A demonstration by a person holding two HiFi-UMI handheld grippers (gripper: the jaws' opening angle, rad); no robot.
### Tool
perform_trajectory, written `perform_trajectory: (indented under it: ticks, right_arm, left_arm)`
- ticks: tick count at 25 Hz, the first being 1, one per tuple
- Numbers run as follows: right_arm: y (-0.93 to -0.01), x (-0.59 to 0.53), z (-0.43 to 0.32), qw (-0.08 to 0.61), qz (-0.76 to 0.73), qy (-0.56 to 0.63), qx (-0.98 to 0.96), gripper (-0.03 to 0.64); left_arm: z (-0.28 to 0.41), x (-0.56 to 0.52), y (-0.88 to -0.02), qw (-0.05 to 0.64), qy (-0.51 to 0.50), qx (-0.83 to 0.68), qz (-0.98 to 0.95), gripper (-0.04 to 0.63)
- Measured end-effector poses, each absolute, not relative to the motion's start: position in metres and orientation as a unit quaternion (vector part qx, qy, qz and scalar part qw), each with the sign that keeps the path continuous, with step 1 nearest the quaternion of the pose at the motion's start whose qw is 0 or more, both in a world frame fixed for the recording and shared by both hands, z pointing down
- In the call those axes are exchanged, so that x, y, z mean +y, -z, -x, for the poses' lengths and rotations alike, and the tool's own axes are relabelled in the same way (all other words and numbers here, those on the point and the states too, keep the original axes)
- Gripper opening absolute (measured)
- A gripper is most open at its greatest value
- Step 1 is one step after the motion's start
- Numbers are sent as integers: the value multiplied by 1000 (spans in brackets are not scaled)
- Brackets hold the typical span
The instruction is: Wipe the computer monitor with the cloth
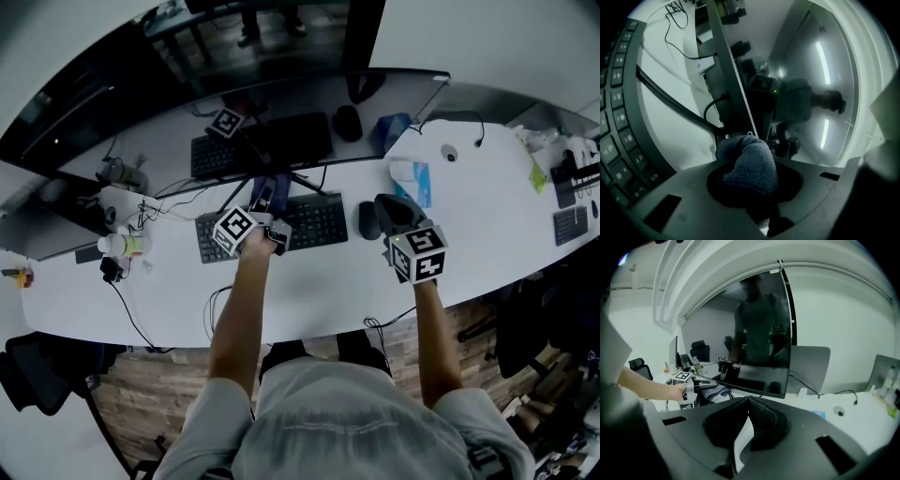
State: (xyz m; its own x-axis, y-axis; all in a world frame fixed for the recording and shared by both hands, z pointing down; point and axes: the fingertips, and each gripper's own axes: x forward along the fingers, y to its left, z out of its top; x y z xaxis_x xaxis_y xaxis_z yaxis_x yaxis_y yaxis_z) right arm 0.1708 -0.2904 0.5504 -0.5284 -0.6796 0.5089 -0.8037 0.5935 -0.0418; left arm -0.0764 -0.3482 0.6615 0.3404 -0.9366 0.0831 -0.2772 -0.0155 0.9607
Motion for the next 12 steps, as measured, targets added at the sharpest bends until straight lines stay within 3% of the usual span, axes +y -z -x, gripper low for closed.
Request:
perform_trajectory:
  ticks: [12]
  right_arm:
    - [-545,-293,-250,224,-452,-137,-853,169]
  left_arm:
    - [-22,-370,-658,528,297,-448,-658,75]
